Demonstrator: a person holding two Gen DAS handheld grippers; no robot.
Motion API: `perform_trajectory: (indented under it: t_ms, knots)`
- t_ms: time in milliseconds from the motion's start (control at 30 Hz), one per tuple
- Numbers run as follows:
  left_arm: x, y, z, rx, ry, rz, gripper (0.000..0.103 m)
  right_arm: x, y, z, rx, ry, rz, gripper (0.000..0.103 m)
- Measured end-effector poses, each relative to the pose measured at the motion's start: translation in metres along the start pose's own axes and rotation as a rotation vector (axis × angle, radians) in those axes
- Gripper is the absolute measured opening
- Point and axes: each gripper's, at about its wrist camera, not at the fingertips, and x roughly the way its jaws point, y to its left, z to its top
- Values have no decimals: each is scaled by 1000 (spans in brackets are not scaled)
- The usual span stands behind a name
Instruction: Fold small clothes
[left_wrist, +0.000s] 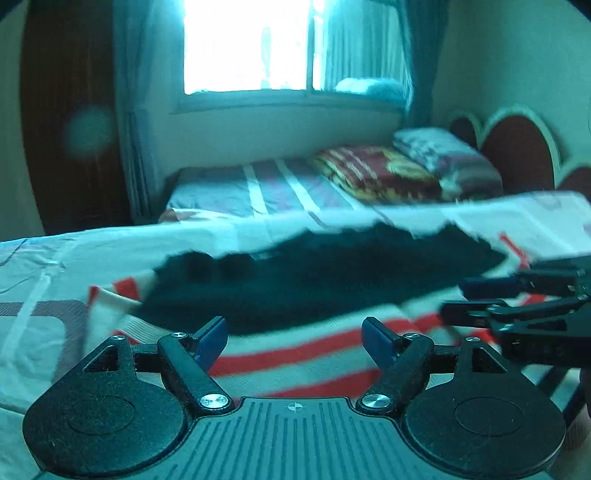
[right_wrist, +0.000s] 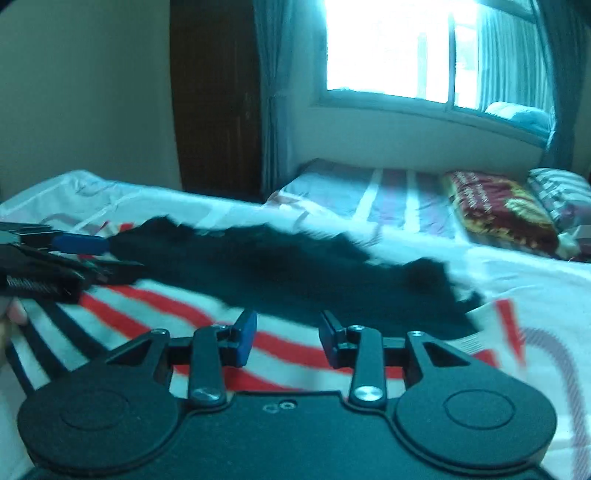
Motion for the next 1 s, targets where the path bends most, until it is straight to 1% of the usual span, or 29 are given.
perform_trajectory:
  t_ms: [33,67,100,133,167,200,233,267,300,333,367,400,433,467,533,600,667,700,733,767,800,833,867,900,967,1000]
  knots:
    - [1,-4,-5,27,12,21,79,0,8,-3,-47,10,-17,37]
    - [1,0,-10,31,18,46,79,-2,10,-7,-84,17,-29,36]
    - [-4,10,-14,5,15,53,83,-7,6,-10,-102,14,-41,36]
    - [-11,23,-18,-23,8,77,89,-14,-4,-15,-100,14,-75,37]
    - [-16,39,-24,-39,6,129,90,-19,-18,-19,-81,21,-121,37]
    - [-19,55,-31,-64,8,138,90,-26,-36,-24,-35,23,-153,37]
    - [-23,70,-38,-95,1,98,90,-35,-56,-30,29,27,-173,38]
    - [-26,77,-41,-88,2,132,93,-40,-71,-35,72,42,-184,38]
    - [-24,81,-43,-82,22,175,101,-44,-81,-39,108,37,-151,38]
    - [-24,88,-44,-119,28,163,101,-45,-82,-38,120,41,-157,36]
    - [-25,93,-44,-172,44,156,101,-45,-78,-35,104,46,-172,36]
    - [-29,93,-42,-198,45,183,101,-47,-72,-31,95,44,-191,36]
    - [-36,88,-40,-187,26,208,101,-52,-65,-27,96,24,-196,39]
    - [-45,80,-38,-168,-1,208,101,-60,-57,-25,100,-11,-177,39]
    - [-63,59,-37,-133,-56,179,101,-73,-36,-25,83,-41,-135,39]
    - [-73,33,-35,-67,-93,154,101,-77,-16,-29,66,-39,-105,39]
    - [-74,7,-38,-19,-78,92,101,-75,5,-32,75,-15,-63,38]
    - [-70,-4,-38,8,-59,76,101,-72,14,-35,62,1,-57,38]
    - [-65,-14,-42,52,-34,72,101,-69,24,-39,41,22,-69,39]
    - [-60,-21,-47,91,9,88,101,-65,29,-43,29,50,-97,39]
    - [-55,-21,-51,100,54,92,101,-67,32,-48,35,53,-110,39]
    - [-55,-16,-52,64,49,77,101,-72,34,-52,42,52,-110,39]
    - [-60,-11,-51,39,46,78,101,-78,34,-53,42,51,-105,39]
    - [-65,-7,-51,41,36,90,101,-87,30,-55,44,35,-104,38]
    - [-81,3,-56,34,-4,115,101,-105,11,-59,73,-23,-146,40]
    - [-85,9,-58,9,-8,109,101,-111,-2,-60,102,-26,-186,40]
